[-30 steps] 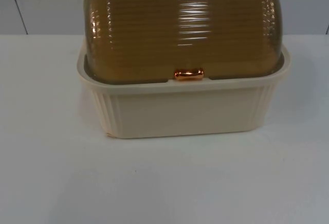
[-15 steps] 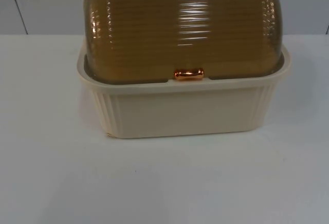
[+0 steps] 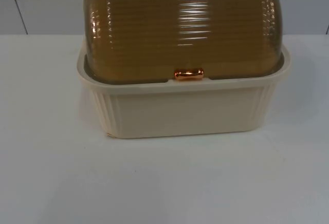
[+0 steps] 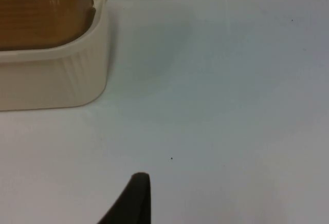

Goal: Open the box lid with the left hand, place the block into the box with the right hand, then close the box lid with the left hand.

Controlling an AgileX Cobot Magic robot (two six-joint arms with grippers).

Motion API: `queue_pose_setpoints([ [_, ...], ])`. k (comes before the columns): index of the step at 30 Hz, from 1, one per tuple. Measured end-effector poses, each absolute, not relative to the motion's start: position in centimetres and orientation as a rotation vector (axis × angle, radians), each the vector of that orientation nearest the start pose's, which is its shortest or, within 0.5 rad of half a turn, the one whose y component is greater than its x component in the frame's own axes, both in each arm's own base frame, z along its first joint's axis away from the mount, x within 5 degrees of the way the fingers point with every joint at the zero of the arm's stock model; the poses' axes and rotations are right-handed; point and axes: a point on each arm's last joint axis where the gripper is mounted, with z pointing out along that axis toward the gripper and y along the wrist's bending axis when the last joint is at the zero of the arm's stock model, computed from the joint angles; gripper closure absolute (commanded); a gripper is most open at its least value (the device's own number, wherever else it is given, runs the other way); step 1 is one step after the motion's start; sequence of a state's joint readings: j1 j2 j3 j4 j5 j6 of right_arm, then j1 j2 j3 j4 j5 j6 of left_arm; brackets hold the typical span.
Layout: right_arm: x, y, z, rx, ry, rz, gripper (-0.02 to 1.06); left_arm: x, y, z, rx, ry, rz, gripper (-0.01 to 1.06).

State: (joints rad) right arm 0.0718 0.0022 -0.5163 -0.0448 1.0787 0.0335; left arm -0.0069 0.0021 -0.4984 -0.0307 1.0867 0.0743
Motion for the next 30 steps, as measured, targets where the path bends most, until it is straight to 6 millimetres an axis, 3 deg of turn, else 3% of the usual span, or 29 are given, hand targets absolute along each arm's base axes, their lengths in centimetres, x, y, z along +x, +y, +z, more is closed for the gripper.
queue_pose_setpoints([
  [30, -0.7, -0.41, 28.03, -0.034, 2.048, 0.011, 0.0, -0.54, -0.23, 27.48, 0.041, 2.073, 0.034, 0.05],
])
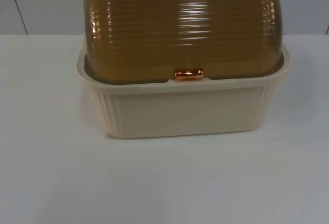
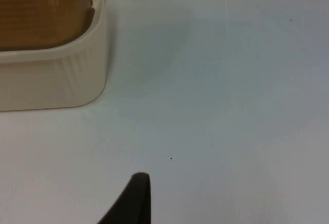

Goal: Open the box lid with the left hand, place the block into the box with the right hand, then close the box lid with the left hand.

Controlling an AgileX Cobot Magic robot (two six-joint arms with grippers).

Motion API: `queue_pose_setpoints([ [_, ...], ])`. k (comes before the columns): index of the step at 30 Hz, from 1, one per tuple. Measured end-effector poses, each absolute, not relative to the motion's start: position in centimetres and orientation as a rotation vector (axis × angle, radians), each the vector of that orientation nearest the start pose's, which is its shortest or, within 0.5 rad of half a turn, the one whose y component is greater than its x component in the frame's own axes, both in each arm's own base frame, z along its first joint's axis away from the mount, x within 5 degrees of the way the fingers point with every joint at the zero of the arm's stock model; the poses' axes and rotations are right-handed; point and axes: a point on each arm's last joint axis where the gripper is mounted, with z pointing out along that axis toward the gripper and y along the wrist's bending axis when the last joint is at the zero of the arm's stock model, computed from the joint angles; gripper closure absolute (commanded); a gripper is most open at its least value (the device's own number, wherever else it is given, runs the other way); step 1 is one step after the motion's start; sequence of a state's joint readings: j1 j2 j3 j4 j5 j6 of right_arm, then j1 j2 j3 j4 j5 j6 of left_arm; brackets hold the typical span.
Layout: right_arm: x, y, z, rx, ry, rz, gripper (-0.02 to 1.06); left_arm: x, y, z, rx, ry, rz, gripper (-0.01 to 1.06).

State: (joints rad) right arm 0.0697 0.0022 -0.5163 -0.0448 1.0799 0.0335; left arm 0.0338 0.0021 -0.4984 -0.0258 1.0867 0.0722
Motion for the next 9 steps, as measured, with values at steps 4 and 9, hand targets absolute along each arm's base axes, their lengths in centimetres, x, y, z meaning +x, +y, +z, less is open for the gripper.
queue_pose_setpoints([
  [4, -0.7, -0.41, 28.03, -0.034, 2.048, 0.011, 0.0, -0.54, -0.23, 27.48, 0.041, 2.073, 0.034, 0.05],
  [9, -0.7, -0.41, 28.03, -0.034, 2.048, 0.011, 0.0, -0.54, -0.23, 27.48, 0.027, 2.074, 0.025, 0.05],
])
